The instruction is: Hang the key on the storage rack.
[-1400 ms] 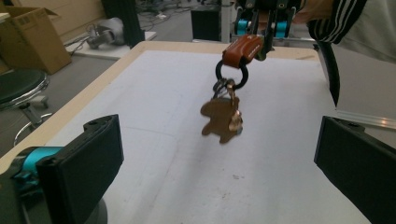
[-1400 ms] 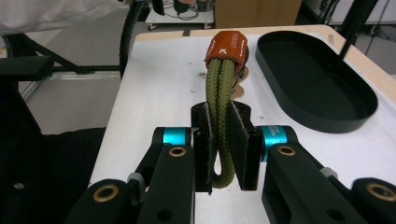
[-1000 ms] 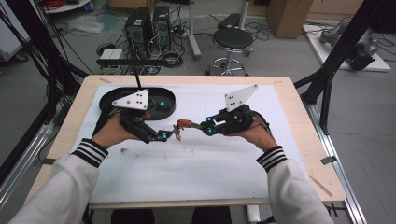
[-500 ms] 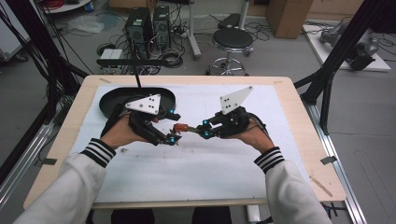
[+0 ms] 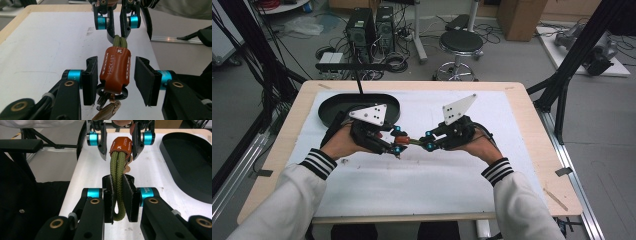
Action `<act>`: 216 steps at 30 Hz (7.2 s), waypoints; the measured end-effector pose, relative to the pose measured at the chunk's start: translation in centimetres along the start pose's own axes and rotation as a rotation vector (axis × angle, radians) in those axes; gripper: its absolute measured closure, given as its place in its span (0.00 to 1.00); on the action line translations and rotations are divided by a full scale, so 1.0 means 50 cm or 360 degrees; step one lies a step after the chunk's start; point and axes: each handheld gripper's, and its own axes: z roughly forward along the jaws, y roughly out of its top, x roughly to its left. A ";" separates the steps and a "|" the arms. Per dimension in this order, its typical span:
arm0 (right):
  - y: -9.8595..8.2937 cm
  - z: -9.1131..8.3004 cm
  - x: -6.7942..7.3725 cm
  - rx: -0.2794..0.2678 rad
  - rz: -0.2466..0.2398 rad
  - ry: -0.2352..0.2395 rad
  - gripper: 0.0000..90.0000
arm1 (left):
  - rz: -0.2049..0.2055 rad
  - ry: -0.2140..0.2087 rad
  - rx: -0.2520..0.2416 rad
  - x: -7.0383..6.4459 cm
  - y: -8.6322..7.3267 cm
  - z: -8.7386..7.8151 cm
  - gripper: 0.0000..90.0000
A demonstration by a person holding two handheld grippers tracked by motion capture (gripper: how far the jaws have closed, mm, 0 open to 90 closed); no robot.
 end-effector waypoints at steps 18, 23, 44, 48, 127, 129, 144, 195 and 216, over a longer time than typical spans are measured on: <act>-0.001 0.005 -0.003 -0.0042 -0.0010 -0.0060 0.55 | 0.0049 0.0044 0.0055 -0.005 0.000 -0.005 0.79; -0.006 0.010 -0.005 -0.0066 0.0084 -0.0268 0.00 | 0.0042 0.0062 0.0054 -0.004 0.000 -0.004 0.79; -0.098 -0.096 0.028 -0.0292 0.0303 -0.0788 0.00 | -0.0151 0.0458 -0.0111 0.016 -0.018 -0.094 0.79; -0.127 -0.115 0.044 -0.0356 0.0364 -0.0893 0.00 | -0.0189 0.0581 -0.0161 0.020 -0.030 -0.120 0.79; -0.371 -0.092 0.164 -0.0713 0.0470 -0.1463 0.00 | -0.0674 0.1671 -0.0211 0.188 -0.177 -0.263 0.80; -0.371 -0.093 0.164 -0.0712 0.0468 -0.1463 0.00 | -0.0677 0.1673 -0.0201 0.189 -0.178 -0.261 0.80; -0.373 -0.094 0.165 -0.0738 0.0475 -0.1458 0.00 | -0.0723 0.1715 -0.0106 0.195 -0.197 -0.242 0.80; -0.376 -0.095 0.167 -0.0769 0.0465 -0.1480 0.00 | -0.0686 0.1468 -0.0257 0.216 -0.244 -0.225 0.23; -0.376 -0.095 0.171 -0.0784 0.0477 -0.1501 0.00 | -0.0445 0.1145 -0.0623 -0.050 -0.316 -0.231 0.02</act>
